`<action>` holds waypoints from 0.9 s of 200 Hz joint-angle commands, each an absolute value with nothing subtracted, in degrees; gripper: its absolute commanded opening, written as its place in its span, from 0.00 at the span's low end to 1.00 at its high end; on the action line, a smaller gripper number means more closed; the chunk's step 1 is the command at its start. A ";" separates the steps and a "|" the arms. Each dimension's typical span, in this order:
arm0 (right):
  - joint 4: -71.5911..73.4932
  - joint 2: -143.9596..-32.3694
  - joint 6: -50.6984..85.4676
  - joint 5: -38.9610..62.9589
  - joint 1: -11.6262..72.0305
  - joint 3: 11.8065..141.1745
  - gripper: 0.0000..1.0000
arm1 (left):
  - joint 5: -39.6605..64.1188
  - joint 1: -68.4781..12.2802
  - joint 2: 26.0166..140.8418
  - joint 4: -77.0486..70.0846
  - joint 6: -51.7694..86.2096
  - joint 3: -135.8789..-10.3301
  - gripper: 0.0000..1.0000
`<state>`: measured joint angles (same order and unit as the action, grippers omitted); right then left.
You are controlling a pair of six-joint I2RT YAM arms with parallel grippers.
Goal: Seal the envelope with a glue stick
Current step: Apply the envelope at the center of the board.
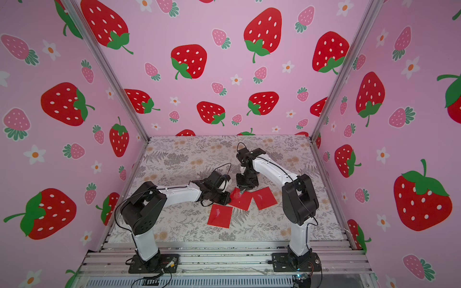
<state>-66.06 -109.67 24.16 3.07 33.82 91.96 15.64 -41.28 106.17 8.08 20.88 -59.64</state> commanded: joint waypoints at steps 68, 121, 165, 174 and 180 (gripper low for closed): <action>-67.87 -114.11 24.43 3.71 34.96 96.39 0.00 | 15.34 -42.17 104.75 8.77 21.80 -55.28 0.08; -68.08 -117.41 24.50 2.96 35.66 98.05 0.00 | 17.38 -42.19 105.91 7.89 22.12 -56.06 0.00; -68.64 -119.90 25.13 -1.34 36.16 98.65 0.00 | 18.54 -42.14 106.34 7.56 22.37 -56.33 0.00; -68.90 -120.58 25.15 -2.21 36.32 98.98 0.00 | 18.76 -42.18 106.51 7.69 22.32 -56.47 0.00; -68.96 -121.07 25.14 -2.35 36.45 99.14 0.00 | 18.81 -42.15 106.61 7.76 22.33 -56.59 0.00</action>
<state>-67.55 -119.44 24.43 0.36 35.83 97.69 17.43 -41.76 104.68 6.11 22.37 -56.62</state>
